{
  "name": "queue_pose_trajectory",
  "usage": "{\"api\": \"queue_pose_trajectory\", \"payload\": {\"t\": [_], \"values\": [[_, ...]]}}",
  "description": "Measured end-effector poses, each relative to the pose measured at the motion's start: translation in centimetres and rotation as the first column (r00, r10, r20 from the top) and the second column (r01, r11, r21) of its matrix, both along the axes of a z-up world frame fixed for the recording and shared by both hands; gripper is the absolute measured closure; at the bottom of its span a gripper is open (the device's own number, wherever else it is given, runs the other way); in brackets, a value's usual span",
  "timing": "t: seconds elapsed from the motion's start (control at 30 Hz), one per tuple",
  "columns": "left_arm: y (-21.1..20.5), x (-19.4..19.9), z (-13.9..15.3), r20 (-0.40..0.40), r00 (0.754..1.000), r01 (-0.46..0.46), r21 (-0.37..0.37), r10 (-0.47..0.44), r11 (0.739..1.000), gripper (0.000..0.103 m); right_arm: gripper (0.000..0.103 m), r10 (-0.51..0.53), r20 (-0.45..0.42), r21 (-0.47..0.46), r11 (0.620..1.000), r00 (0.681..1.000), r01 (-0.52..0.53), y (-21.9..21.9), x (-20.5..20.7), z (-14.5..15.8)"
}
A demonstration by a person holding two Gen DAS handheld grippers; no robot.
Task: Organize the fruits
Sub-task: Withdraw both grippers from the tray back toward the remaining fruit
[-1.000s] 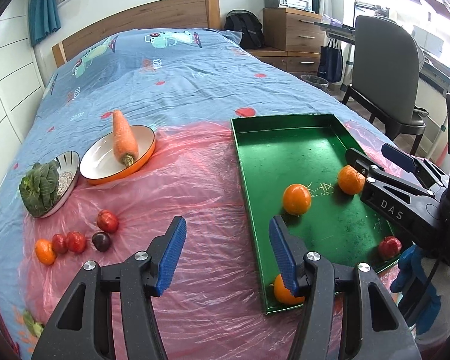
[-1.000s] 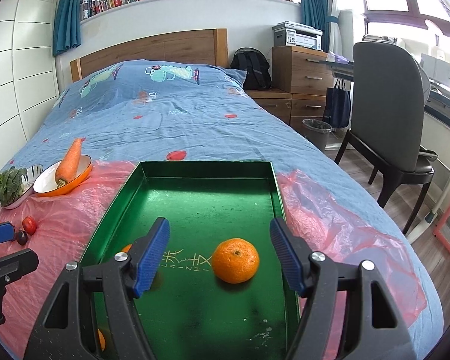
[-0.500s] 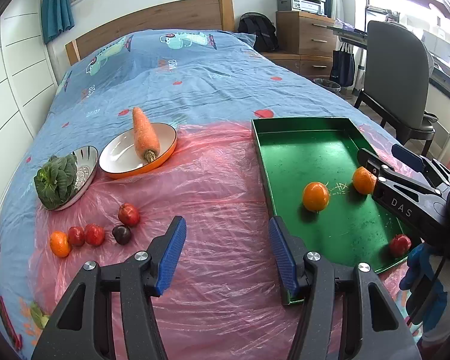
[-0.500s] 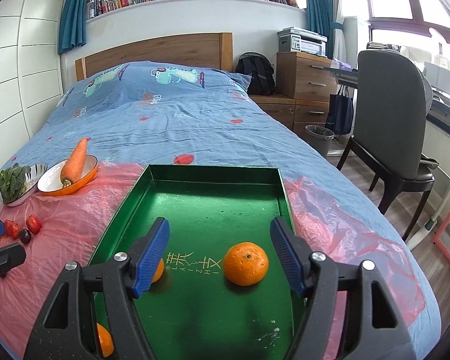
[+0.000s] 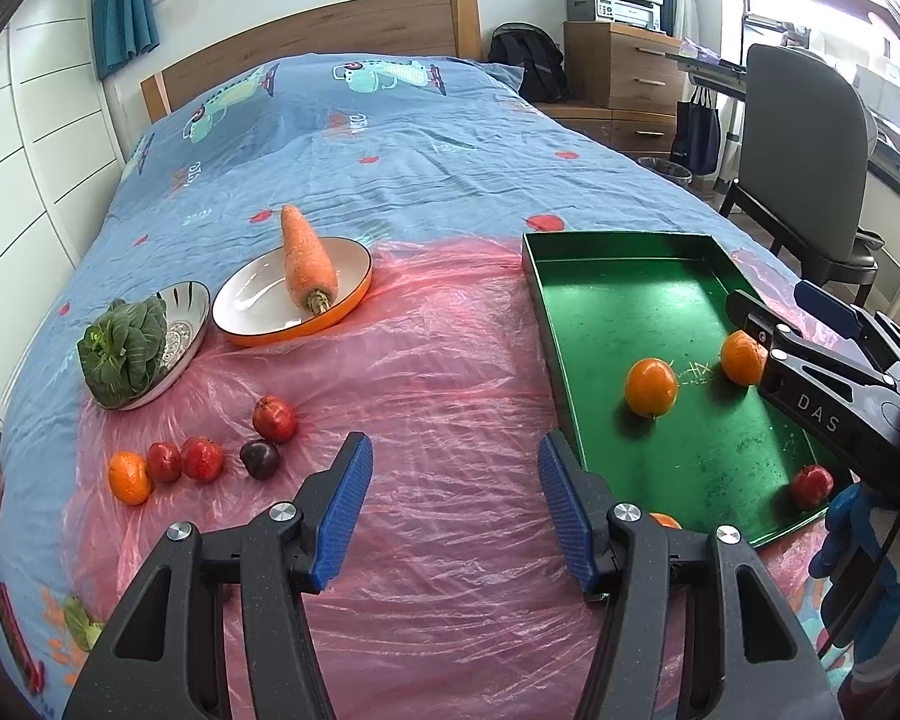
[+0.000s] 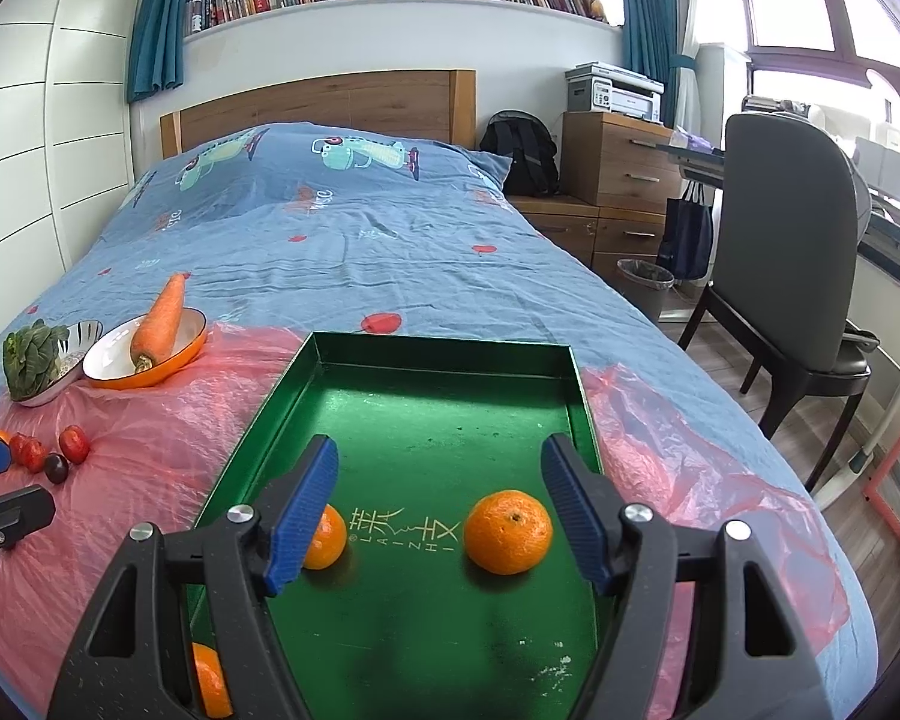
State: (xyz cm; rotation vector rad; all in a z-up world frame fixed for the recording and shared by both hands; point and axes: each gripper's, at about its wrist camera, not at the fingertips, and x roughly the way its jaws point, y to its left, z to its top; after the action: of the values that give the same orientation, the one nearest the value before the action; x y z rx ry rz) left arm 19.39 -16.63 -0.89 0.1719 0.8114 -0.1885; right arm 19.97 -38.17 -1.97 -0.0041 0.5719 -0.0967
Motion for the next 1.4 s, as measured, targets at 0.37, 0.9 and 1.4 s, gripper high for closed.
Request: {"api": "queue_pose_trajectory", "payload": {"t": [0.37,0.9,1.4], "values": [[1.3,-0.1,-0.1,0.000,1.000,-0.010,-0.008,0.010,1.000,0.051,0.000,0.009,0.002,-0.025,1.000,1.000,-0.009,1.0,0.0,0.4],[6.0,-0.8,-1.1,0.009,0.996,-0.084,-0.020,0.084,0.996,0.051,0.000,0.096,-0.028,-0.091,0.991,0.995,-0.099,5.4,-0.3,1.1],[15.8,-3.2,-5.0,0.050,0.952,-0.296,-0.101,0.302,0.950,0.056,0.000,0.410,-0.104,-0.038,0.909,0.906,-0.415,17.1,1.6,0.9]]}}
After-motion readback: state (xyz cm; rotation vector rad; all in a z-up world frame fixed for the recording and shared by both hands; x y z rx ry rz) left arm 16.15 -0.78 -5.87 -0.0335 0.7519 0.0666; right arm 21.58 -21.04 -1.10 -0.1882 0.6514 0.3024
